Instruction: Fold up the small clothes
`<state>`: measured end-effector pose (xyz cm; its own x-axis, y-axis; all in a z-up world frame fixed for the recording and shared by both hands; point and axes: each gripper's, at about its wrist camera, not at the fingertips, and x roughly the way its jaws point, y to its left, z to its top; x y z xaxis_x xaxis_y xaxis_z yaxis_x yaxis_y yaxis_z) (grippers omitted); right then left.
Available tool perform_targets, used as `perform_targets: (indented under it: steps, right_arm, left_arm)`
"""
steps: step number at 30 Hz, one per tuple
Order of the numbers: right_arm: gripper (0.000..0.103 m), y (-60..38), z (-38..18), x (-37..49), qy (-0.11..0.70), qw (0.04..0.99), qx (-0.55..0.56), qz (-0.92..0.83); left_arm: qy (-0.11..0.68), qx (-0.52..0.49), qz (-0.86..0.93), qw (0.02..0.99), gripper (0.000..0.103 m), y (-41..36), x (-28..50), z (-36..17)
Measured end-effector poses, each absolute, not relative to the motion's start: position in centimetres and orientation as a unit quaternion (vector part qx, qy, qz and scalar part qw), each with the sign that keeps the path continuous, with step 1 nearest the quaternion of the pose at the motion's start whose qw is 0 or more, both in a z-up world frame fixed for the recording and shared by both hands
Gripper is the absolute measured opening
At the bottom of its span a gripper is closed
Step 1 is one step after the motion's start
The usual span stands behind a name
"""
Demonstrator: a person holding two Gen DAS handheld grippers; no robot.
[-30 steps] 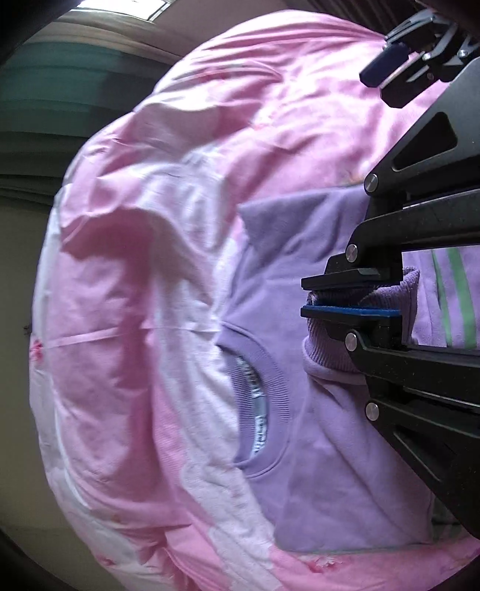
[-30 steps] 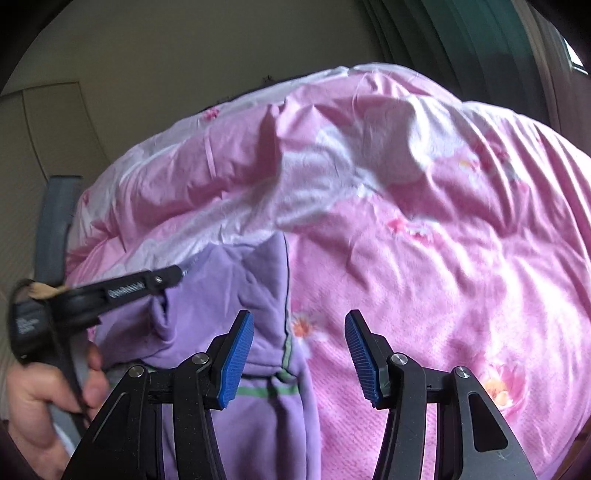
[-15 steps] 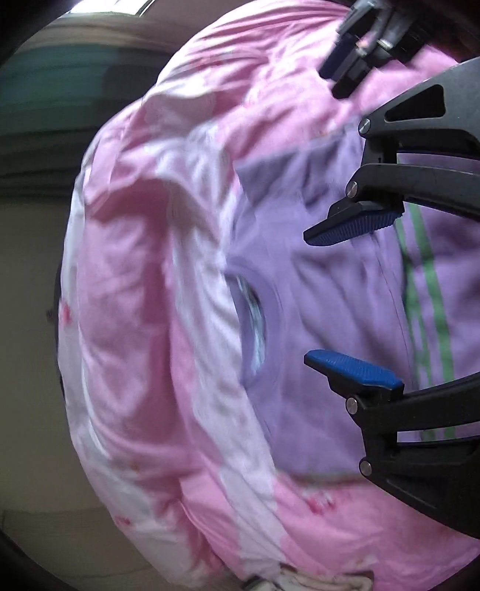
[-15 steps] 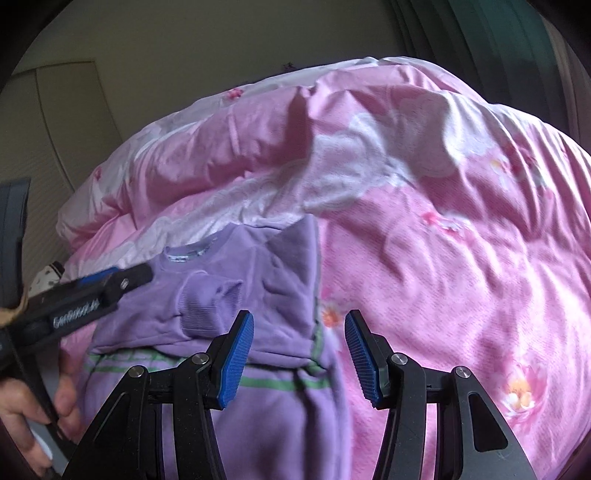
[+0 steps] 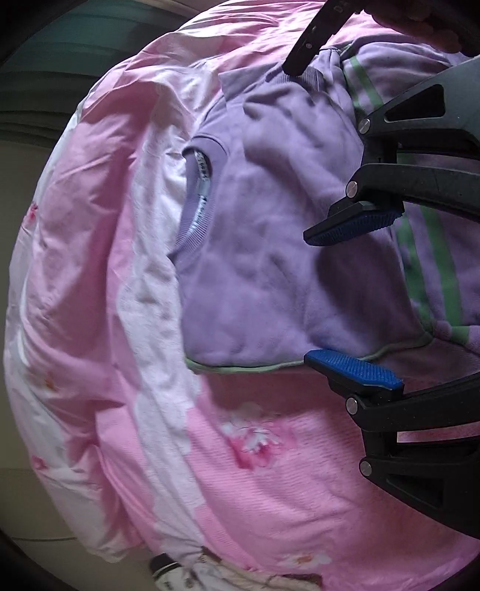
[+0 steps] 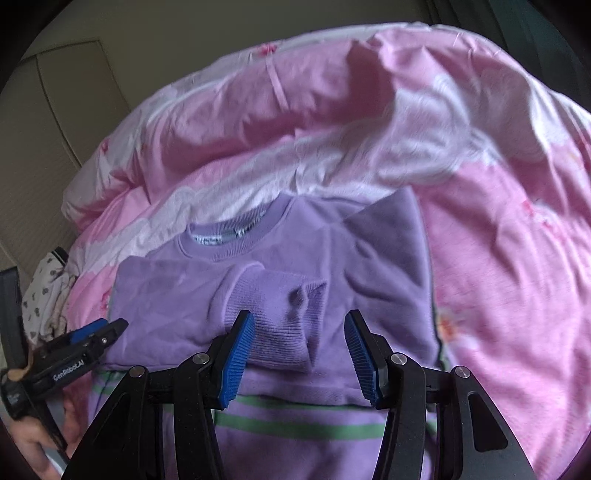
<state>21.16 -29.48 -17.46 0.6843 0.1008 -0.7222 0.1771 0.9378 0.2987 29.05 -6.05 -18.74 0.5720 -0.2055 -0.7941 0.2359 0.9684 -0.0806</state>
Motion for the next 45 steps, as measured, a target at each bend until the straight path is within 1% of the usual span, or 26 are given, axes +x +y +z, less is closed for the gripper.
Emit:
perform_targets:
  steps: [1, 2, 3, 4, 5, 6, 7, 10, 13, 17, 19, 20, 23, 26, 30, 35, 39, 43, 44, 45]
  right_arm:
    - [0.038, -29.4, -17.8, 21.3, 0.402, 0.899, 0.174, -0.016]
    - [0.022, -29.3, -18.1, 21.4, 0.406, 0.897, 0.172, -0.011]
    - [0.017, -29.1, -18.4, 21.4, 0.412, 0.896, 0.166, -0.013]
    - [0.016, -29.0, -18.7, 21.3, 0.416, 0.895, 0.158, -0.018]
    - [0.011, -28.9, -19.1, 21.0, 0.422, 0.894, 0.146, -0.027]
    - [0.011, -28.8, -19.3, 20.8, 0.427, 0.893, 0.14, -0.031]
    - [0.011, -28.8, -19.8, 20.6, 0.433, 0.89, 0.134, -0.034]
    - [0.011, -28.6, -20.2, 20.3, 0.435, 0.891, 0.125, -0.038]
    - [0.011, -28.3, -19.6, 20.2, 0.43, 0.894, 0.119, -0.04]
    - [0.014, -28.1, -18.2, 19.4, 0.409, 0.903, 0.126, -0.039]
    - [0.018, -27.5, -17.4, 18.9, 0.395, 0.911, 0.116, -0.035]
    - [0.022, -27.2, -17.1, 18.7, 0.387, 0.915, 0.111, -0.03]
    - [0.031, -26.2, -16.6, 18.8, 0.38, 0.92, 0.094, -0.017]
    - [0.031, -25.9, -16.8, 18.8, 0.393, 0.915, 0.092, -0.017]
    - [0.031, -26.2, -16.5, 17.0, 0.393, 0.915, 0.089, -0.028]
    - [0.032, -26.4, -16.3, 13.2, 0.393, 0.914, 0.096, -0.037]
    - [0.041, -26.2, -15.9, 10.1, 0.383, 0.918, 0.089, -0.045]
    - [0.041, -26.2, -15.4, 7.1, 0.377, 0.921, 0.085, -0.054]
    - [0.044, -26.3, -15.4, 6.4, 0.376, 0.921, 0.08, -0.06]
    - [0.049, -26.3, -15.3, 5.7, 0.375, 0.921, 0.077, -0.066]
  left_arm:
    - [0.446, 0.017, -0.124, 0.886, 0.058, -5.9, 29.0, -19.1]
    - [0.446, 0.02, -0.124, 0.886, 0.058, -5.9, 28.9, -19.4]
    - [0.444, 0.026, -0.12, 0.888, 0.058, -5.9, 28.8, -19.7]
    - [0.443, 0.033, -0.113, 0.889, 0.058, -5.9, 28.7, -20.0]
    - [0.444, 0.04, -0.102, 0.889, 0.06, -5.9, 28.7, -20.2]
    - [0.444, 0.043, -0.091, 0.89, 0.067, -5.8, 28.7, -20.5]
    - [0.443, 0.041, -0.08, 0.892, 0.071, -5.4, 28.7, -20.6]
    - [0.45, 0.007, -0.085, 0.889, 0.072, -4.1, 28.9, -20.9]
    - [0.448, 0.007, -0.086, 0.89, 0.071, -3.9, 28.6, -20.6]
    - [0.434, 0.013, -0.092, 0.896, 0.07, -3.8, 27.8, -19.0]
    - [0.426, 0.013, -0.101, 0.899, 0.07, -3.9, 27.2, -18.4]
    - [0.42, 0.015, -0.11, 0.901, 0.07, -4.0, 26.5, -18.0]
    - [0.42, 0.028, -0.123, 0.899, 0.07, -4.6, 25.5, -18.2]
    - [0.432, 0.042, -0.105, 0.895, 0.071, -4.4, 25.3, -19.4]
    - [0.444, 0.003, -0.091, 0.891, 0.072, -2.1, 25.2, -20.2]
    - [0.431, 0.012, -0.083, 0.899, 0.07, -1.6, 23.3, -19.6]
    - [0.424, 0.011, -0.097, 0.901, 0.069, -1.1, 21.1, -18.8]
    - [0.425, 0.003, -0.101, 0.9, 0.069, -0.5, 18.5, -18.5]
    - [0.427, 0.001, -0.099, 0.899, 0.069, -0.3, 17.6, -18.6]
    - [0.431, -0.001, -0.098, 0.897, 0.069, 0.0, 16.9, -18.8]
